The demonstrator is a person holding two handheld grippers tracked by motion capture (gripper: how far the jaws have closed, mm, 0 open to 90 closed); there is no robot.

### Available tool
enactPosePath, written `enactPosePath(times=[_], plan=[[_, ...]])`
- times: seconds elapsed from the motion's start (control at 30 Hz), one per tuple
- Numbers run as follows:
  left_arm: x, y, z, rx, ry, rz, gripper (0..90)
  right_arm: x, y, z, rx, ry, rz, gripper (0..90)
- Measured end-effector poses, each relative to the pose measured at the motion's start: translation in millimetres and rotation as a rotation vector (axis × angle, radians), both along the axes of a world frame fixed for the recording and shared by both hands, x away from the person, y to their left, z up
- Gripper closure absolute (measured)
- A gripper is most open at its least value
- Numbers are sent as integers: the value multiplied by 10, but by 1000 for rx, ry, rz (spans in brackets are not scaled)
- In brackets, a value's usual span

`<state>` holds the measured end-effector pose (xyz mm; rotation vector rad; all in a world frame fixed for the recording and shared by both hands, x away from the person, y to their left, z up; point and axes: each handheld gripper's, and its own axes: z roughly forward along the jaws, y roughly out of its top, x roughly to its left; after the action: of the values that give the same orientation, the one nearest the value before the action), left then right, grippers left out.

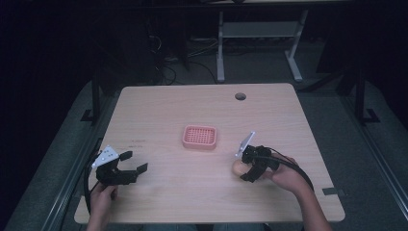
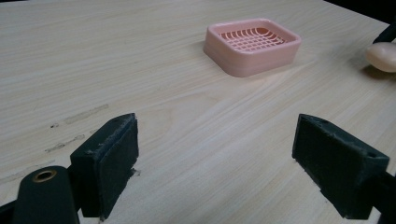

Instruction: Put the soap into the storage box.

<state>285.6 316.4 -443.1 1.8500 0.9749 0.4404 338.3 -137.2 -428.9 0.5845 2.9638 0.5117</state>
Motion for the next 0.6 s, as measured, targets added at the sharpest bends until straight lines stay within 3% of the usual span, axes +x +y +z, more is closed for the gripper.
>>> enactPosePath(times=[0.6], plan=[[-4,4,5,-7,1,6,143,223,-5,96,84,22,-9,319]])
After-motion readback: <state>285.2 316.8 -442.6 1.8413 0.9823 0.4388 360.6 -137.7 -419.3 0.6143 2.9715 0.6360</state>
